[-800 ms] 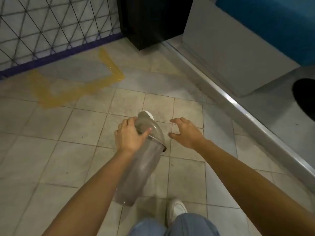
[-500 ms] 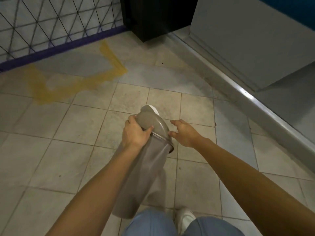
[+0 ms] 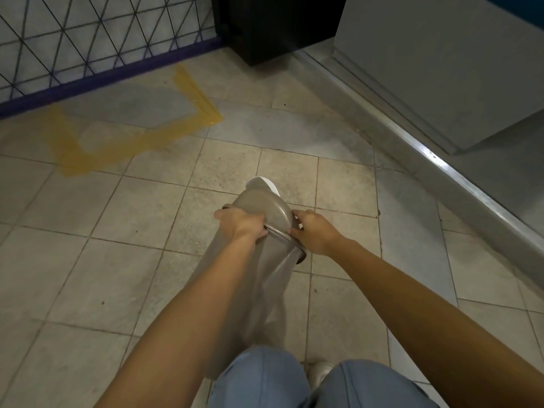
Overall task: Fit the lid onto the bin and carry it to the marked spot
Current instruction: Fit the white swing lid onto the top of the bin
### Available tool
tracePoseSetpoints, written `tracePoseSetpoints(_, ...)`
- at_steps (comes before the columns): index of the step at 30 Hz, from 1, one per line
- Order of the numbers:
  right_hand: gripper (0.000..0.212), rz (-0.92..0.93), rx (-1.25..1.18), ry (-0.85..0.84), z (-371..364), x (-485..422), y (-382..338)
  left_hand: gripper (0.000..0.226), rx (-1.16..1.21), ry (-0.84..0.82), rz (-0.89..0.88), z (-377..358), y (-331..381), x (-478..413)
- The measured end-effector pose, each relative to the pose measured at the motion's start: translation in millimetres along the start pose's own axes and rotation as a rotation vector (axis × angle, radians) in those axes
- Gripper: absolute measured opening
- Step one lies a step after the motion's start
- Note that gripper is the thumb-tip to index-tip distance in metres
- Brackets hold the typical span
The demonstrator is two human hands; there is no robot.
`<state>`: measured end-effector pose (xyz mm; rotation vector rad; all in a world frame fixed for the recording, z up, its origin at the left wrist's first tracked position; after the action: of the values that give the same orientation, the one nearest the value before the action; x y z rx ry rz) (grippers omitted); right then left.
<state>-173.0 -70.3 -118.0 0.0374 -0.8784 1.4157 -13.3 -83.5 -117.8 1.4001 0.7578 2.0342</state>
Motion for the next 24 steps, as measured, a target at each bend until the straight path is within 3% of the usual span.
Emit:
tracePoseSetpoints(8, 0.055, -0.019, -0.112, 0.019, -0.1, 1.9, 7.6, 0.043, 0.239, -0.078, 0.022, -4.0, -13.8, 0.7)
tracePoseSetpoints(15, 0.042, 0.006, -0.215, 0.149, 13.6, 11.6, 6.6, 0.010, 0.225, -0.089, -0.037, 12.8, -3.8, 9.9)
tracePoseSetpoints(24, 0.051, -0.081, -0.158, 0.159, 29.6, 4.1, 2.9, 0.012, 0.308, -0.118, -0.075, 43.2, 22.5, 19.4)
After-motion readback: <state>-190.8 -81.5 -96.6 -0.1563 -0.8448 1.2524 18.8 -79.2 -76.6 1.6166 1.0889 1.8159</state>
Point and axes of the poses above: each hand's wrist, its own x-axis away from the middle knuckle, its own z-axis out of the back of the hand, y = z × x, the point moved 6 cm from there along -x, towards the middle knuckle, and after that the axes turned 3 degrees about -y, right-handed, at the moved point
